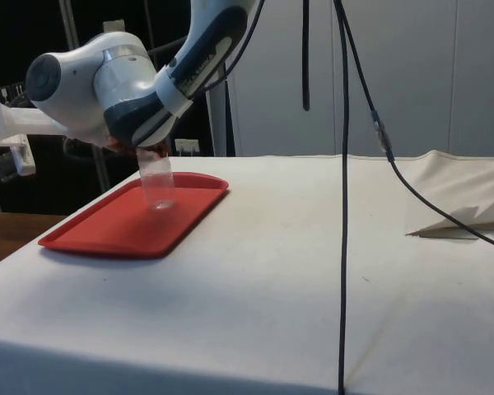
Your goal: Place the bottle upright on the tray.
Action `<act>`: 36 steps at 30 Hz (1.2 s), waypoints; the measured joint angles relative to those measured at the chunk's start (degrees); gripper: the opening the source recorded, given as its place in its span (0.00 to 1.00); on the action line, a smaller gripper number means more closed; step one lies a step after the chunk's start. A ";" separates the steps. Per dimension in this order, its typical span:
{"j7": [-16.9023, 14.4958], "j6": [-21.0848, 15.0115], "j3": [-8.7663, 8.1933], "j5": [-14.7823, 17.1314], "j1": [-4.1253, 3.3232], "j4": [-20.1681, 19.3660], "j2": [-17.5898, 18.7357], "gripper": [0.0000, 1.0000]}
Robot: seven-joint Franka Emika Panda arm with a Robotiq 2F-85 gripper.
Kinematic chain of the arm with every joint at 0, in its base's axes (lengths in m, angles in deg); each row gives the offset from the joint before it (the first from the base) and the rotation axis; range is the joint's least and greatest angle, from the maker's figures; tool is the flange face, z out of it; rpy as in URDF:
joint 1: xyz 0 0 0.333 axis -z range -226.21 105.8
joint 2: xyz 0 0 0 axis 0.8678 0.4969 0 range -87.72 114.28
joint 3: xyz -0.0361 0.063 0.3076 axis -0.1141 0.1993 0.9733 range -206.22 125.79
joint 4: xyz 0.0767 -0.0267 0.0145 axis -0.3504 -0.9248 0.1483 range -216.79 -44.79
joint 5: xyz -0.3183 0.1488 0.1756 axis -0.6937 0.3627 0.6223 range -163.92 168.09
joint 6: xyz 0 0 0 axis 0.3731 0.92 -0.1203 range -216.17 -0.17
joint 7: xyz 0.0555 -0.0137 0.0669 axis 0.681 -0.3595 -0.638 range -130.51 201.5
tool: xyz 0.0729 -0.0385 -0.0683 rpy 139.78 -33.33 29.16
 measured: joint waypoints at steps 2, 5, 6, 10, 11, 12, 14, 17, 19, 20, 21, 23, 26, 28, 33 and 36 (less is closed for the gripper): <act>0.00 0.00 0.00 0.00 0.00 0.06 0.00 0.38; 0.00 0.00 0.00 0.00 0.00 0.00 0.00 0.69; 0.00 0.00 0.00 0.00 0.00 0.00 0.00 0.69; 0.00 0.06 0.00 0.00 0.00 0.06 0.00 0.98; 0.00 0.06 0.00 -0.06 0.00 0.06 0.00 1.00; 0.00 0.06 0.00 -0.06 0.00 0.06 0.00 1.00; 0.00 0.06 0.00 -0.06 0.00 0.06 0.00 1.00; 0.00 0.11 0.00 -0.06 0.00 0.06 0.00 1.00; 0.00 0.17 0.00 -0.11 -0.06 0.06 0.00 1.00; 0.00 0.17 0.00 -0.11 -0.06 0.06 0.00 1.00; 0.06 0.23 0.00 -0.11 -0.11 0.06 0.00 1.00; 0.17 0.23 0.00 -0.11 -0.23 0.06 0.00 1.00; 0.46 0.69 0.23 -0.29 -0.52 0.29 0.00 1.00; 0.69 1.26 0.40 -0.40 -0.80 0.52 0.00 1.00; 1.20 2.06 0.80 -0.57 -1.26 0.80 0.00 1.00; 1.55 2.69 1.09 -0.69 -1.55 1.09 0.00 1.00</act>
